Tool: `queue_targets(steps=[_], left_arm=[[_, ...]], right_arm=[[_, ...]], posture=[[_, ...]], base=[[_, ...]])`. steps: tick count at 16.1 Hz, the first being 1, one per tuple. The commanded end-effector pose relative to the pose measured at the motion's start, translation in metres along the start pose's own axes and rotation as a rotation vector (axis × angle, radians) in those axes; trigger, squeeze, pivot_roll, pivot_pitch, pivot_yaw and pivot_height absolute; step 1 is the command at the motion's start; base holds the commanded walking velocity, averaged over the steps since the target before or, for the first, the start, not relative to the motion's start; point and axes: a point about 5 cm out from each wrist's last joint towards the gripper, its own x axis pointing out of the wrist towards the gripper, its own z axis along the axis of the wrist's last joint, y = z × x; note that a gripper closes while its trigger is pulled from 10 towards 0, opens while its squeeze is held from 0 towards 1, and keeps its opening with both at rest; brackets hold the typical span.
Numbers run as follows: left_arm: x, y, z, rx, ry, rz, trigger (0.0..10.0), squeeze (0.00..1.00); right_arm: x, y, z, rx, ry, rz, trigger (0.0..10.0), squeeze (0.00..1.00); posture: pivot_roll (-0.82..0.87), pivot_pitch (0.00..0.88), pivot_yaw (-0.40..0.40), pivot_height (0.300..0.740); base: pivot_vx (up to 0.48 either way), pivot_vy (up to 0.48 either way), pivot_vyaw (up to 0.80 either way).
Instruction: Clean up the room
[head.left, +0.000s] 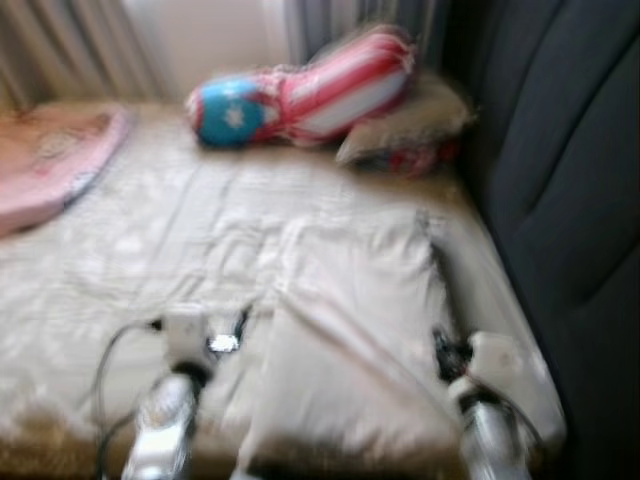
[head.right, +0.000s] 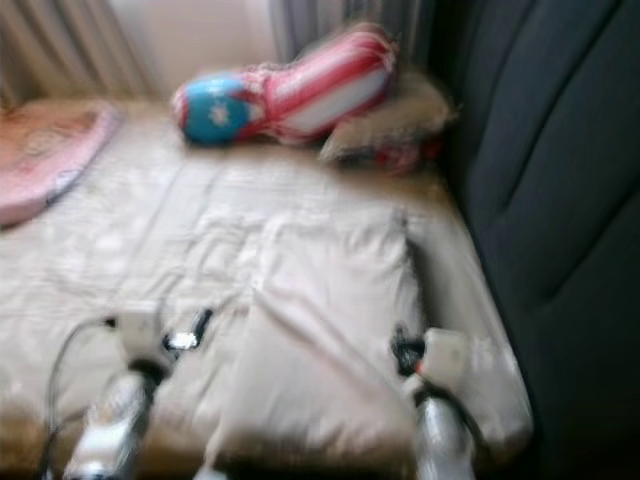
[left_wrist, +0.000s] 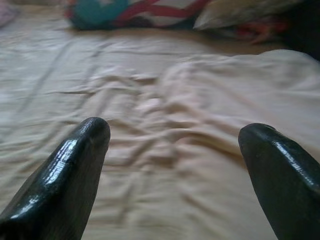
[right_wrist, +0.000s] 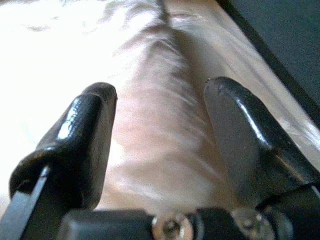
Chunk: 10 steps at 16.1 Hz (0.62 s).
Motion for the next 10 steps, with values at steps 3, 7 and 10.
queue_targets(steps=[3, 7, 10], left_arm=[[-0.0034, 0.0033, -0.0041, 0.007, 0.026, 0.0, 10.0, 0.0], [-0.0036, 0.0032, -0.006, 0.009, 0.037, -0.005, 10.0, 0.0], [-0.0037, 0.0031, -0.0061, 0.009, 0.038, -0.009, 10.0, 0.0]], right_arm=[[-0.0028, -0.0019, -0.0051, 0.011, 0.021, -0.012, 10.0, 0.0], [-0.0021, 0.0001, -0.0051, 0.015, 0.02, 0.005, 10.0, 0.0], [-0.0009, 0.0017, -0.003, 0.022, 0.012, 0.015, 10.0, 0.0]], posture=[[-0.01, 0.0, -0.01, 0.635], [-0.01, 0.0, -0.01, 0.635], [-0.01, 0.0, -0.009, 0.635]], base=[[0.0, 0.0, 0.0], [0.0, 0.0, 0.0], [0.0, 0.0, 0.0]])
